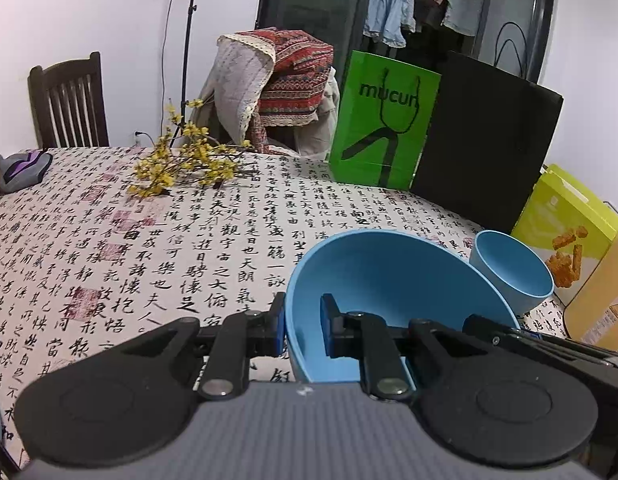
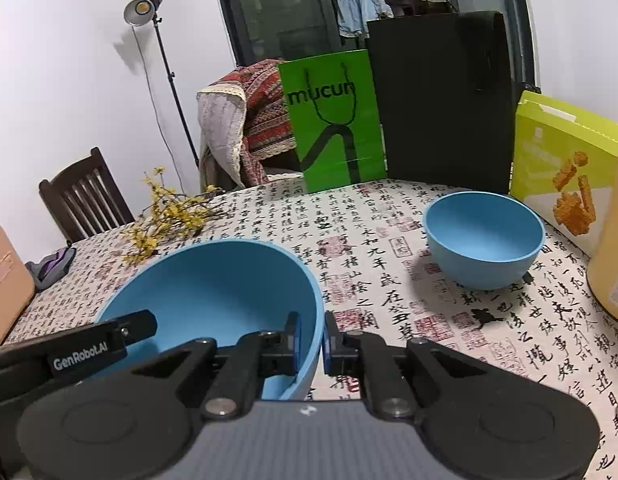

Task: Organize plates and bowls
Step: 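Carry the held blue bowl toward the first blue bowl with both grippers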

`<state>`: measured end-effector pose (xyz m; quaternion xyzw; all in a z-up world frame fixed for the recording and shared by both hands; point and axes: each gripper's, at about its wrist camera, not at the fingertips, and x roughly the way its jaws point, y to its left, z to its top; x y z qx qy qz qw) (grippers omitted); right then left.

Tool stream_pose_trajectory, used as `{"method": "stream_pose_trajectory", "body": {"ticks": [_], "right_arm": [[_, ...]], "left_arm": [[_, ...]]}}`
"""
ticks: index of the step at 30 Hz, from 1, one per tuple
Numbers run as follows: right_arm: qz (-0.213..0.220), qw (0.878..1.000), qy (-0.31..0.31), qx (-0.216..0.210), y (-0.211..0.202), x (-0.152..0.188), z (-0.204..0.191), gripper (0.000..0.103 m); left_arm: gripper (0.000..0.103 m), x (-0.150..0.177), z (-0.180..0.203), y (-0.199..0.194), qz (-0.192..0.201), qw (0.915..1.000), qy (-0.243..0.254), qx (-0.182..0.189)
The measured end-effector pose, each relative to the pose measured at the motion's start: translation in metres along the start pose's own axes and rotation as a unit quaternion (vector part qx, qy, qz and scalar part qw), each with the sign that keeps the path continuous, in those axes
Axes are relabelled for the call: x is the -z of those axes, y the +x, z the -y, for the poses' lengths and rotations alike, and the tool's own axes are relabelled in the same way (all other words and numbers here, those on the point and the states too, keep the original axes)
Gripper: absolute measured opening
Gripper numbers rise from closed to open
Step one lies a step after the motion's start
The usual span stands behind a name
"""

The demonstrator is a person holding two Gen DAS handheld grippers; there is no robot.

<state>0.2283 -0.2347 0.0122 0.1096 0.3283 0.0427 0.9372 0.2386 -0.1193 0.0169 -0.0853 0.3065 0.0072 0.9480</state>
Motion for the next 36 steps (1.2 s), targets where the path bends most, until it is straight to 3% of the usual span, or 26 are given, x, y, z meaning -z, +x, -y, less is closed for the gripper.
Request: {"method": "stream_pose_trajectory", "body": {"ticks": [36], "right_arm": [[-0.004,0.997,-0.04,-0.067,-0.008,0.018,-0.071,0.01]], "left_arm": [[0.017,0.014,-0.072,-0.047,0.023,0.9967,-0.052,-0.057]]}}
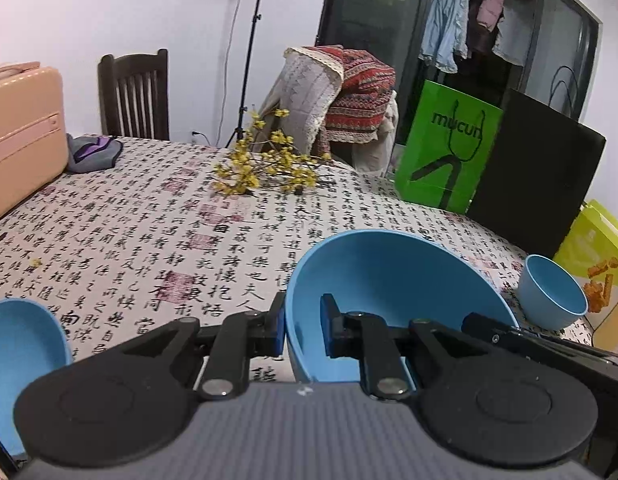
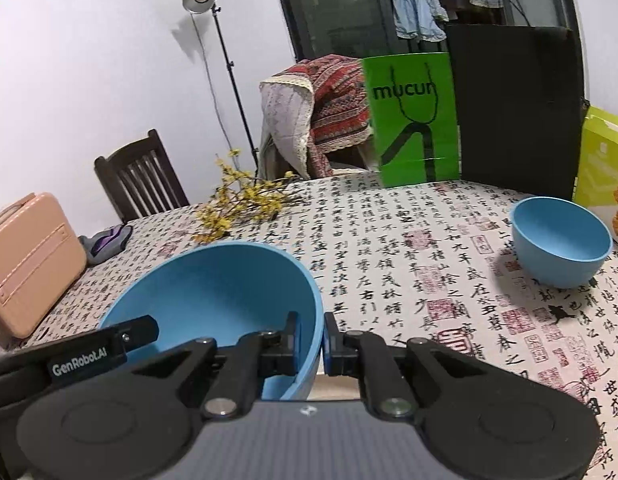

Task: Organize plates and bowls
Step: 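Carry the held blue bowl toward the first blue bowl with both grippers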

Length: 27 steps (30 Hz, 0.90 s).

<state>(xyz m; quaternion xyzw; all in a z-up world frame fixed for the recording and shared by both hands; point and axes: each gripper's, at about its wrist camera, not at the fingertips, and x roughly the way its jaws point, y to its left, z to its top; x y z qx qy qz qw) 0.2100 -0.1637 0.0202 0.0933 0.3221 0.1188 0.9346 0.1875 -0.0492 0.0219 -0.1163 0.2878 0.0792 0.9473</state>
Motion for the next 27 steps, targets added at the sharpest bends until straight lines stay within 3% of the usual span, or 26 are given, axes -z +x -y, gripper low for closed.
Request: {"method": "stream_pose_trajectory", "body": {"ticks": [27], "right_arm": [[-0.01,0.997,-0.044,-0.06,0.01,0.005,-0.069,0.01]], "left_arm": [[0.017,-0.002,-0.063,-0.027,0.018,0.9974,-0.04,-0.057]]}}
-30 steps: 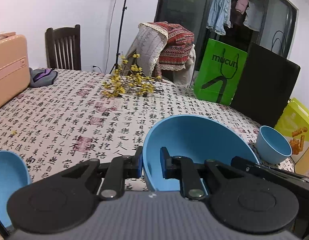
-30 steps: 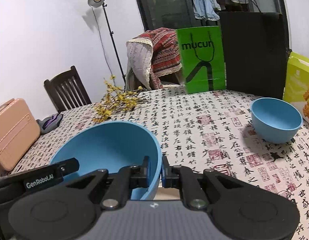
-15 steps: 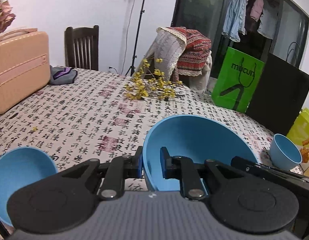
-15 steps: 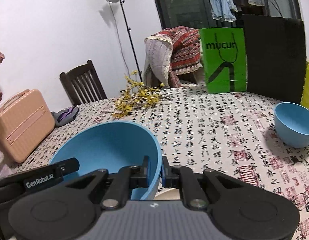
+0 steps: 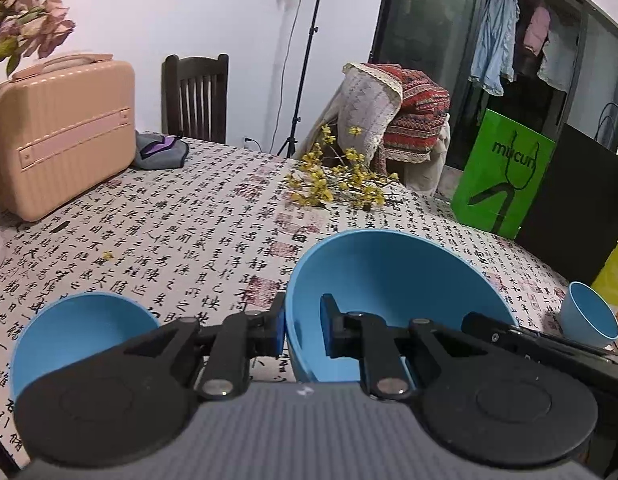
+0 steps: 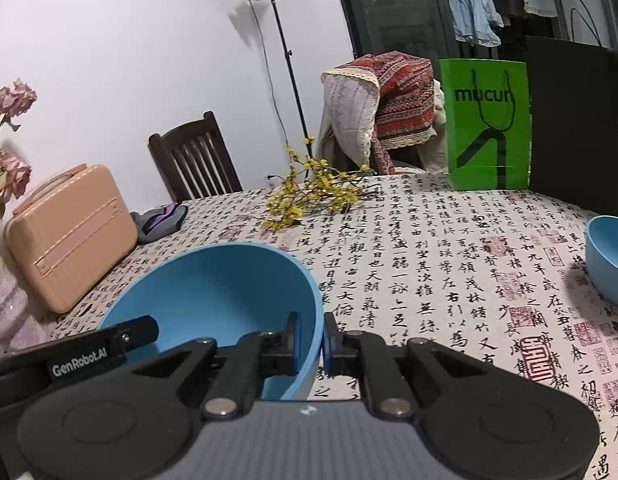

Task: Organize plates and bowls
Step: 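Carry the held blue bowl toward the first blue bowl with both grippers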

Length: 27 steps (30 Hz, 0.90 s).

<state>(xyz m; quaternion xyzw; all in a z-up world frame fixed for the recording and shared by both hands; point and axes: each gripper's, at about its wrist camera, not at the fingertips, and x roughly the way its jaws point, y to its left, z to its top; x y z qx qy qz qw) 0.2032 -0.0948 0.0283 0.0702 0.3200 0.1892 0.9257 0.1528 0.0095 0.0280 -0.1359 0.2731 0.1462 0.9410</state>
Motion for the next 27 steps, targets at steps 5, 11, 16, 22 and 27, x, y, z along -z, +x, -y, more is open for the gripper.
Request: {"method": "stream_pose_trajectory", "body": {"ticks": [5,11,16,22,27], "right_arm": [[-0.002,1.0,-0.004,-0.009,0.003,0.0,-0.01,0.01],[-0.005,1.0,-0.012,-0.023,0.005,0.002,-0.023,0.01],[-0.007,0.999,-0.019,-0.036,0.006,0.003,-0.034,0.01],[-0.01,0.998,-0.027,-0.049,0.009,0.004,-0.047,0.01],[-0.012,0.997,-0.033,-0.062,0.012,0.006,-0.059,0.01]], "left_arm": [[0.017,0.001,-0.009,-0.004,0.003,1.0,-0.005,-0.008],[0.017,0.001,-0.022,-0.01,0.007,0.9996,-0.013,-0.023],[0.017,0.001,-0.032,-0.015,0.011,0.9992,-0.02,-0.034],[0.017,0.001,-0.045,-0.021,0.014,0.9984,-0.028,-0.046],[0.017,0.001,-0.057,-0.027,0.018,0.9976,-0.035,-0.057]]}}
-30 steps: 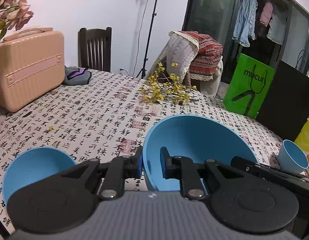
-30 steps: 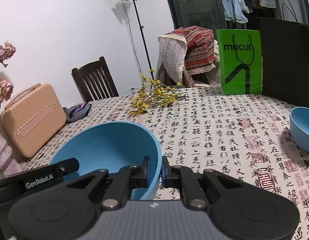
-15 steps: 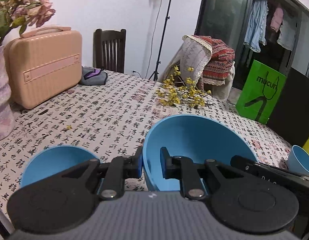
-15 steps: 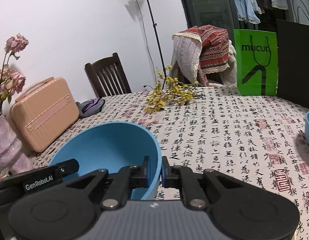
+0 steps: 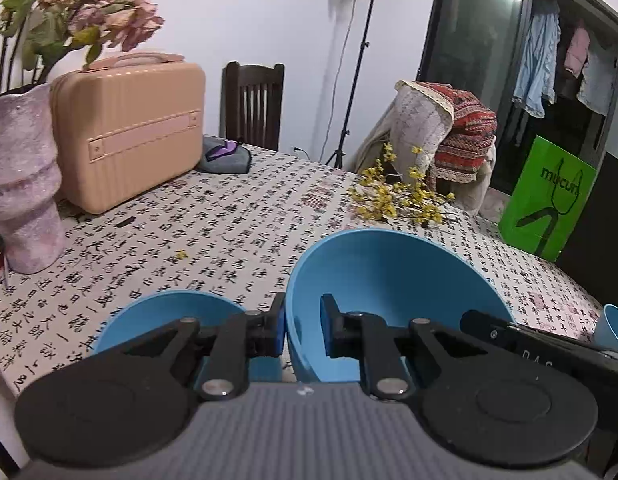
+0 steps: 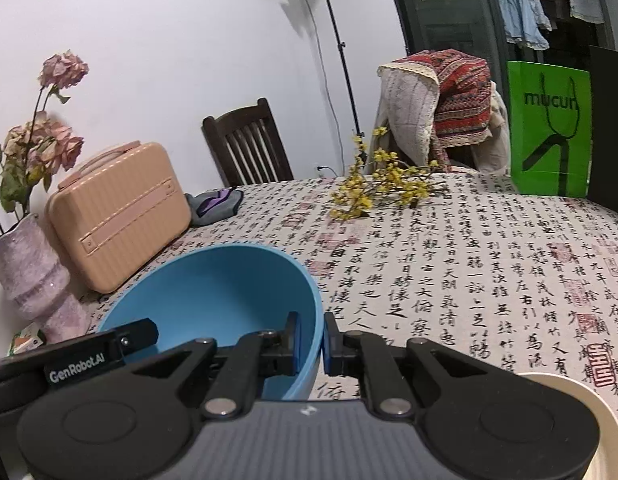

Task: Organize plates and bowls
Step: 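Carry the held blue bowl toward the first blue bowl with both grippers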

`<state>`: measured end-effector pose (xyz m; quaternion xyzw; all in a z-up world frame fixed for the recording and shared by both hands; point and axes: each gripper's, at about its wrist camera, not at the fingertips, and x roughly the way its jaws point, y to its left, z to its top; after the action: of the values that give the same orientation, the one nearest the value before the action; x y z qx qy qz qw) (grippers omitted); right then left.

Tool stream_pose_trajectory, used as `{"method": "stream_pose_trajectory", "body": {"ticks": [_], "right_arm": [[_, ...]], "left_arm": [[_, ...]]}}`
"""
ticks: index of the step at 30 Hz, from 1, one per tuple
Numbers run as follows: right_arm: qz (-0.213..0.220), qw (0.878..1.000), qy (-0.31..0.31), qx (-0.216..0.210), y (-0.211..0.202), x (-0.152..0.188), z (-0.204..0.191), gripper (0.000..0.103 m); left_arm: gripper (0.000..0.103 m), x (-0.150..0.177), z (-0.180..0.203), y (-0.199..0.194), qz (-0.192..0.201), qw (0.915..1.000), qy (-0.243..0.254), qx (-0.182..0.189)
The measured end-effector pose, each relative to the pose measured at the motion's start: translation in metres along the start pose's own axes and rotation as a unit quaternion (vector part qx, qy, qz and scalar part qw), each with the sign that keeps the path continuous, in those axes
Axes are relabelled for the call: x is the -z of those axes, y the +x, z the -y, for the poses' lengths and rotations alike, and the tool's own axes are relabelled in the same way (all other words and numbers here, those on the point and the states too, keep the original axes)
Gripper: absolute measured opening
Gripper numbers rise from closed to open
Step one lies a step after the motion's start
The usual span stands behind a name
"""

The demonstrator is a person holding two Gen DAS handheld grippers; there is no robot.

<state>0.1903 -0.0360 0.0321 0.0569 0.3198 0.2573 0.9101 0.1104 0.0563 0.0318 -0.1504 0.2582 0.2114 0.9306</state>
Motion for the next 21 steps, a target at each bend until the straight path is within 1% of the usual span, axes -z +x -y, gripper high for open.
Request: {"method": "stream_pose_trajectory", "body": {"ticks": [21], "right_arm": [[-0.007,0.999,-0.024,-0.044,0.014,0.0,-0.047,0.01]], "left_arm": [[0.017,-0.004,-0.047,-0.015,0.014,0.9988,-0.027,-0.037]]}}
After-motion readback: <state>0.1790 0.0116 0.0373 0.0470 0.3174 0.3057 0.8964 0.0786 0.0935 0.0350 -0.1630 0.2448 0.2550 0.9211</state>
